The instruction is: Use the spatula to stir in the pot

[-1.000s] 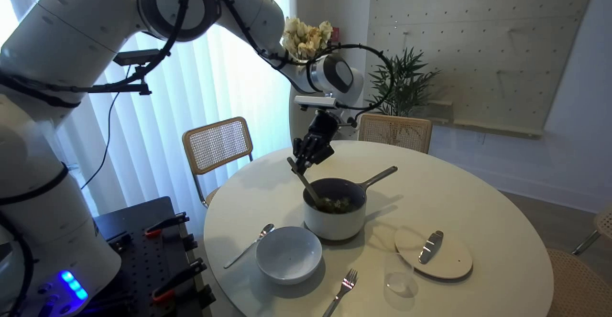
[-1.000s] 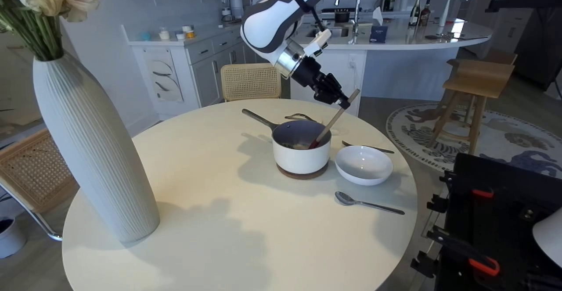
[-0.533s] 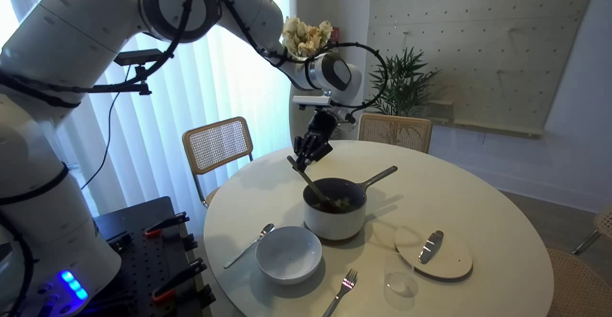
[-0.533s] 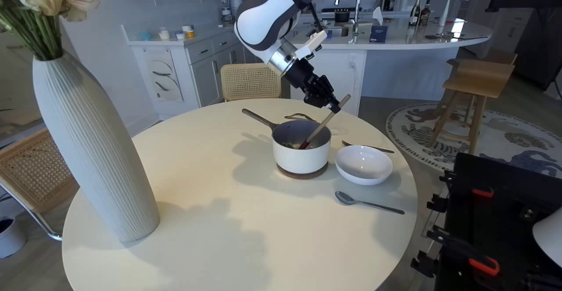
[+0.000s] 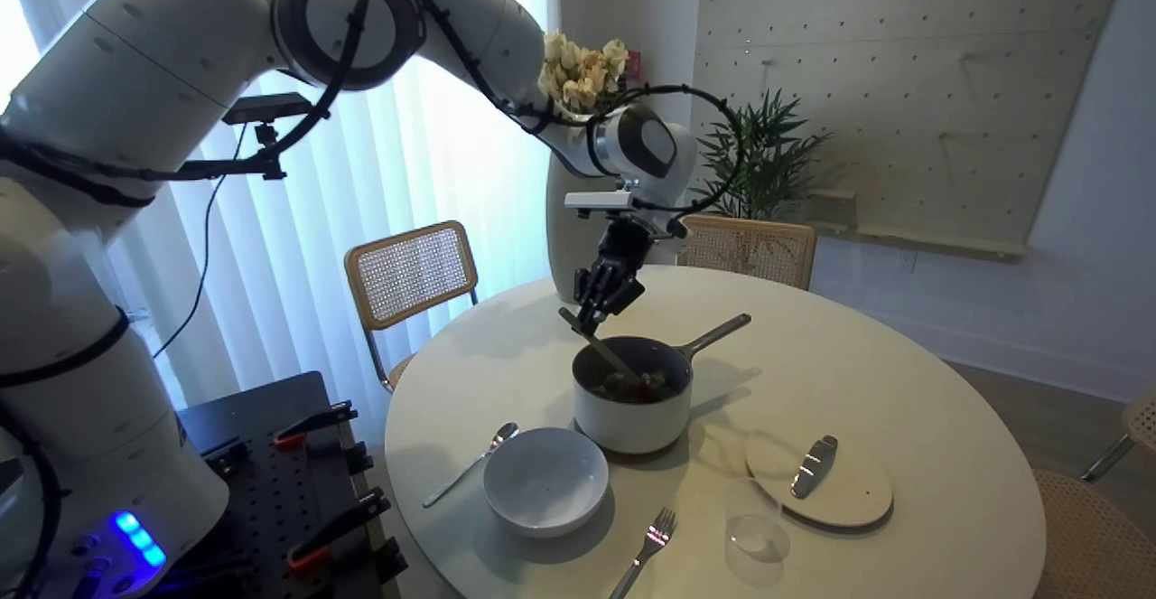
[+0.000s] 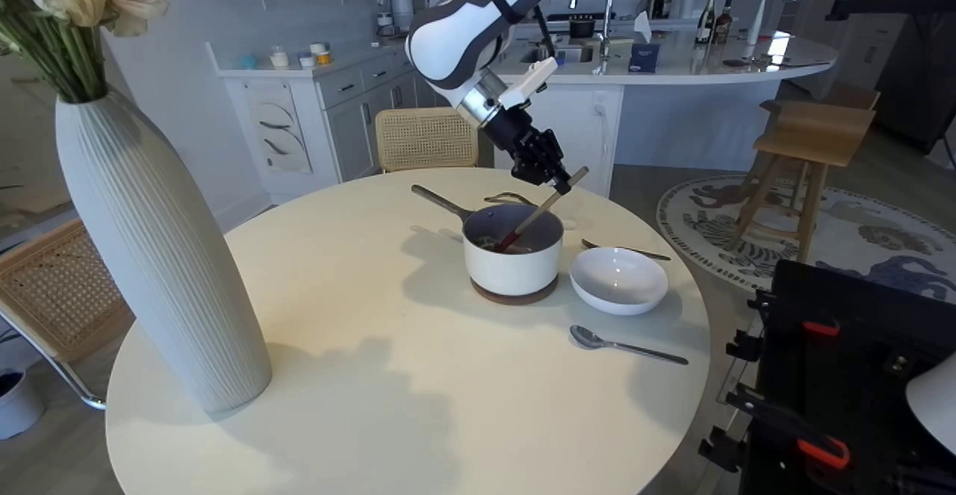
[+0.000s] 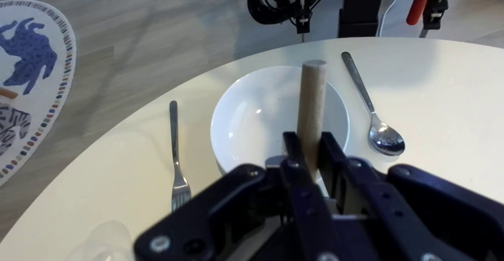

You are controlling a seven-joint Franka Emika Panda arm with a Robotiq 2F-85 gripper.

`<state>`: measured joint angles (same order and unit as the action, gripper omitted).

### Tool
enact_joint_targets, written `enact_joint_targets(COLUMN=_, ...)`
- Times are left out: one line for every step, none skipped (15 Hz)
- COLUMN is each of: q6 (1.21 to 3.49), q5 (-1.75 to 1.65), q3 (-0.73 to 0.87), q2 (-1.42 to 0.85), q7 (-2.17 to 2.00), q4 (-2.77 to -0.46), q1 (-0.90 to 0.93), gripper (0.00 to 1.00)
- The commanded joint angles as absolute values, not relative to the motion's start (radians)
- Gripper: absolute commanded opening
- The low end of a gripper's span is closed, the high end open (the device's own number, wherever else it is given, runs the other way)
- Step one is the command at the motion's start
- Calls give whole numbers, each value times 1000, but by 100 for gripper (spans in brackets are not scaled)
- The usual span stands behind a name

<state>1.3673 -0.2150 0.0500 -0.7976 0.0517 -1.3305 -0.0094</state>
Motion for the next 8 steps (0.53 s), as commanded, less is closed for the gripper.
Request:
enact_joint_targets(q6=1312, q5=-237, q3=66, q2=-842, q7=48, q4=-1263, q1=-14, gripper=4)
enact_joint_targets(q6=1292, q5=-245, q3=68, q2=-846, q7=52, q4=-1258, q1=-13, gripper=4)
enact_joint_targets(q6=1275, q5=-252, q3=69, q2=-848, q7=54, q4=-1257, q1=-11, gripper=4)
enact_joint_targets(q6=1248, q5=-260, q3=68, q2=-849, q7=64, q4=-1255, q1=-8, gripper=4)
enact_joint_targets(q6=1225, q5=-265, q3=65, q2=-847, q7=68, q4=-1257, q1=-6, gripper=4)
enact_joint_targets(q6=1207, q5=-272, q3=61, q2=-843, q7=76, q4=-1262, q1=-4, gripper=4)
enact_joint_targets(q6=1189, q5=-277, q3=57, q2=-839, q7=82, q4=-1266, q1=-4, gripper=4)
enact_joint_targets(q6=1178, q5=-279, q3=53, q2=-831, q7=83, q4=-1274, q1=-2, gripper=4)
